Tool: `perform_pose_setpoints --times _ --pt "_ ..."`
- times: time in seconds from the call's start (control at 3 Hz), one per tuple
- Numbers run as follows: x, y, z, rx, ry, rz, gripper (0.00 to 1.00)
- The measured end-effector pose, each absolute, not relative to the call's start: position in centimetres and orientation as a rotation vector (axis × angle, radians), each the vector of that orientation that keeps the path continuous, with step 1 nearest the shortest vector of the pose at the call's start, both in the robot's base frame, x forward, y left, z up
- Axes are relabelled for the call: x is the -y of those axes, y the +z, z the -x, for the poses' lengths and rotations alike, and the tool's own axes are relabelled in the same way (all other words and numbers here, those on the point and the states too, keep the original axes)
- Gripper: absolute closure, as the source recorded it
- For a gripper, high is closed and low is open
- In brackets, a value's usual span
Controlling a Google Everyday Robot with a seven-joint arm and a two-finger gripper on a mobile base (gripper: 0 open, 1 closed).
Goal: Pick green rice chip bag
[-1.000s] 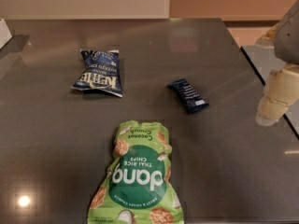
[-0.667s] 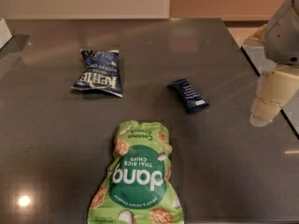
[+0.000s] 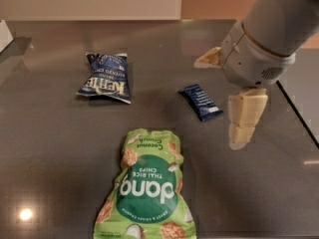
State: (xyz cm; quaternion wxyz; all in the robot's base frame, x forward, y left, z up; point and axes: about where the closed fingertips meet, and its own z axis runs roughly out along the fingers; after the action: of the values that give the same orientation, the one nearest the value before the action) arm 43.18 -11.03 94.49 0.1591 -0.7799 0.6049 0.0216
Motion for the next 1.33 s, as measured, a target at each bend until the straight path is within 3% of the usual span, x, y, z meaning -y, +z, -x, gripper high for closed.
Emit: perform_pose_setpoints --times 0.67,1.33 --pt "2.4 91.1 -40.6 -1.242 0.214 2.539 0.0" --pt "-1.3 86.2 -37.2 -0.799 0.239 2.812 0.0"
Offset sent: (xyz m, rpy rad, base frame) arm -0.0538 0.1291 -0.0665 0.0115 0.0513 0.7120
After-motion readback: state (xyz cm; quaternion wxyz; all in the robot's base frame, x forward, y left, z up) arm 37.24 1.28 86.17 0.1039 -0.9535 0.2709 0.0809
